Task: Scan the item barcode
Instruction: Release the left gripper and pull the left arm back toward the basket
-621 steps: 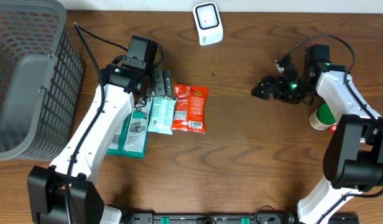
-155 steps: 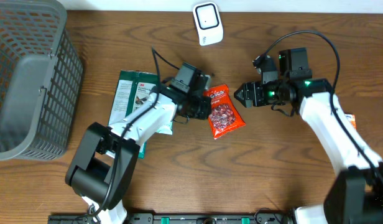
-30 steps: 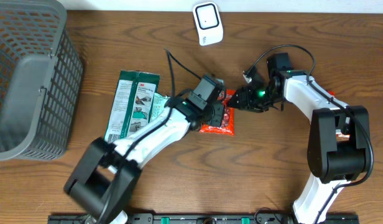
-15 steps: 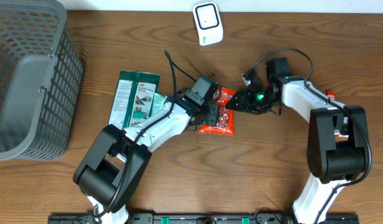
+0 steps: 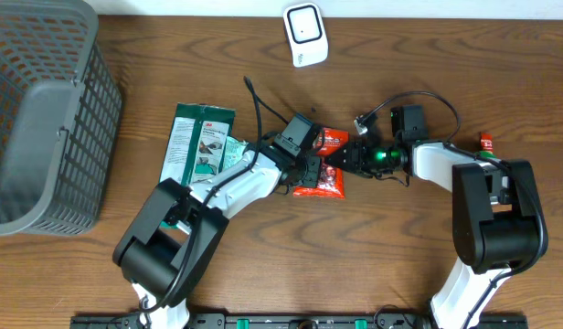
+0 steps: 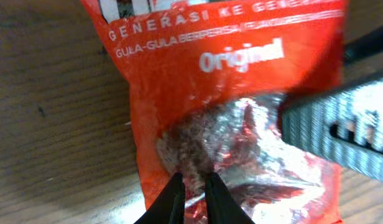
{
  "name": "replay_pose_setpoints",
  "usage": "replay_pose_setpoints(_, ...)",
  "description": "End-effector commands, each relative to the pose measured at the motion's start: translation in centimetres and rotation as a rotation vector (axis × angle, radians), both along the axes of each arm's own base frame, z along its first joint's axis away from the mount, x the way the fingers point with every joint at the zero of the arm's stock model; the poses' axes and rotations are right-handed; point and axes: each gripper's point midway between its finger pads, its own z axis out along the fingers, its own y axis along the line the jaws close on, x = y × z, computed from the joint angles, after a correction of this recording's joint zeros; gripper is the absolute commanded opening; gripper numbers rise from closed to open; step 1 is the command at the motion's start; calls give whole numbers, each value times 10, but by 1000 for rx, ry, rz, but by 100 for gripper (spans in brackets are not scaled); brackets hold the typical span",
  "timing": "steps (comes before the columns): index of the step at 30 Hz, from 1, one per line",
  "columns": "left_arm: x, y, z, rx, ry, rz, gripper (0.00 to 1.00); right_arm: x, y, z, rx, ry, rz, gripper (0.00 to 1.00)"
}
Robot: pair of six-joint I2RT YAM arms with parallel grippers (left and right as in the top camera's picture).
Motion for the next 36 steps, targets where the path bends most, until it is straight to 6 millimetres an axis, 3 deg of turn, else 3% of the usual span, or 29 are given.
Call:
replay_pose_setpoints(1, -6, 12, -28, 70, 42, 2, 14, -13, -4, -21, -57, 73, -29, 46)
replay_pose_setpoints(9, -8, 12, -31, 74, 49, 0, 14, -18, 0, -23, -57, 75, -15, 36)
replay_pose_setpoints(15, -8, 12, -31, 74, 48, 0, 14, -18, 3, -22, -57, 69, -6, 38)
replay_pose_setpoints(17, -7, 12, -30, 72, 46, 0, 14, -18, 5, -22, -57, 64, -2, 29)
replay_pose_setpoints(20, -3, 10, -22, 64, 22, -15, 16, -18, 5, -22, -56, 61, -3, 7)
replay_pose_setpoints(25, 15, 7, 24, 0, -72, -1, 25, -15, 5, -21, -54, 50, -4, 7)
replay_pose_setpoints(28, 27, 17, 74, -61, -162, 38, 32, -16, 6, -16, -17, 62, -2, 9)
replay_pose_setpoints(31, 30, 39, 106, -80, -198, 84, 34, -17, 6, -11, 17, 64, 2, 1)
replay_pose_setpoints(36, 28, 90, 141, -73, -210, 191, 38, -6, 8, 11, 27, -2, 4, 1)
